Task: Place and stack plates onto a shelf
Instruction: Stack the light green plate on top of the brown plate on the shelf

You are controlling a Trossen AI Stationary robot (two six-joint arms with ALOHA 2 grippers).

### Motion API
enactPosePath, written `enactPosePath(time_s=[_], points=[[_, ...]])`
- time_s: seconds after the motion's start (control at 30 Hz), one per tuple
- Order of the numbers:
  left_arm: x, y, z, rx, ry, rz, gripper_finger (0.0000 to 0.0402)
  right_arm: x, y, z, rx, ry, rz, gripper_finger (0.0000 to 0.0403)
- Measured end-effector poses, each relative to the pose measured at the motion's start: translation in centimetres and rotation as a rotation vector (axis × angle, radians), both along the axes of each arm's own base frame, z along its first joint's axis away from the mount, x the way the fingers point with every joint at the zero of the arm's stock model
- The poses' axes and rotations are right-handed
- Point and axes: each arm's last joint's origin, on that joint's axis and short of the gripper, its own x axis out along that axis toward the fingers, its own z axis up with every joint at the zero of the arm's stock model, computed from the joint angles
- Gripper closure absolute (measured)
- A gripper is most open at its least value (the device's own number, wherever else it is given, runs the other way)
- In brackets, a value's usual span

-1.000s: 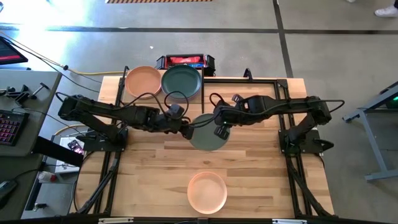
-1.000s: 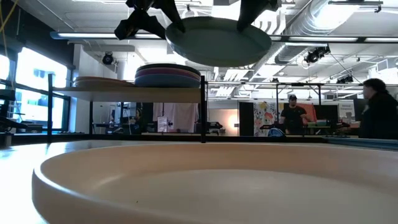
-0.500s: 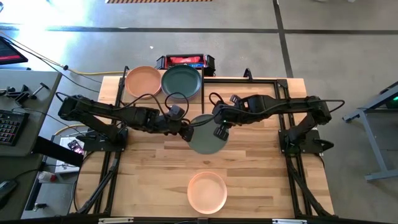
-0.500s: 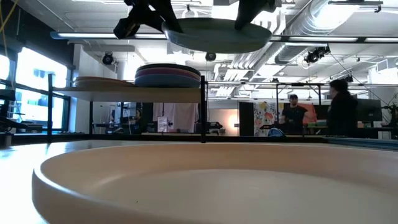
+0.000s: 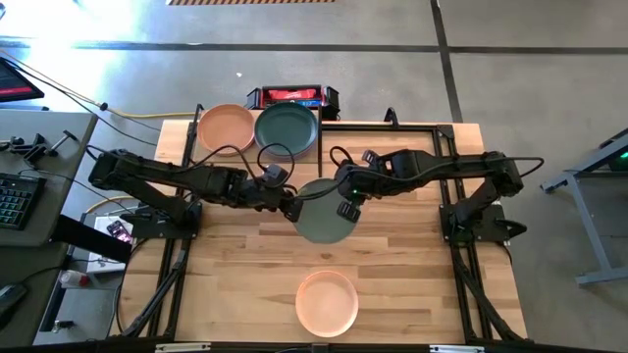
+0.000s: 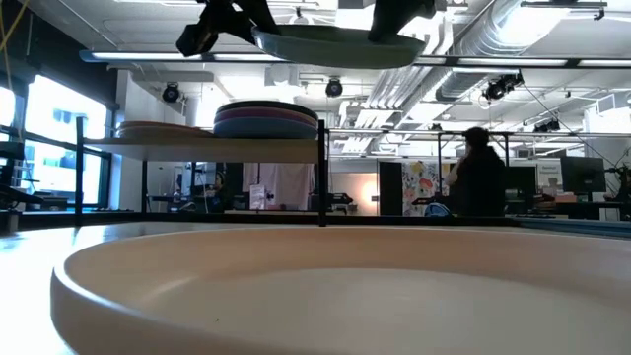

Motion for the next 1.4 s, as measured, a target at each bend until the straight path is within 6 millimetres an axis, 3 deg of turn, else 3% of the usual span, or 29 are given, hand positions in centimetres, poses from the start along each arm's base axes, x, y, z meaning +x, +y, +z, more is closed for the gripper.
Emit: enactPosePath(time_s=[0.13,0.33,0.67,0.97,1.17,1.4], points=[[-1.2,0.5,0.7,0.005,0.014,0.025,0.0376,0.2,-0.1,0.1,-0.031,-0.02,-0.011,0.0303],[-4.6,1.9,1.7,-0.005,0.114,0.084,0.0376,0.6,-0.4,0.4,-0.038,-0.068,-0.009,0.0271],[-11.1,4.9,4.7,0.007,0.086,0.224,0.0373,0.8,-1.2,0.5,-0.04,-0.089,-0.035,0.0267],[-17.4,6.9,6.7,0.069,-0.011,0.462,0.0371,0.8,-1.2,0.5,-0.054,-0.081,-0.015,0.0267],[-19.6,7.6,7.3,0.131,-0.069,0.632,0.0371,0.8,-1.4,0.5,-0.09,-0.059,0.035,0.0267],[-20.7,8.6,7.3,0.21,-0.039,0.853,0.0372,0.8,-2.4,0.4,-0.147,-0.016,0.099,0.0267]])
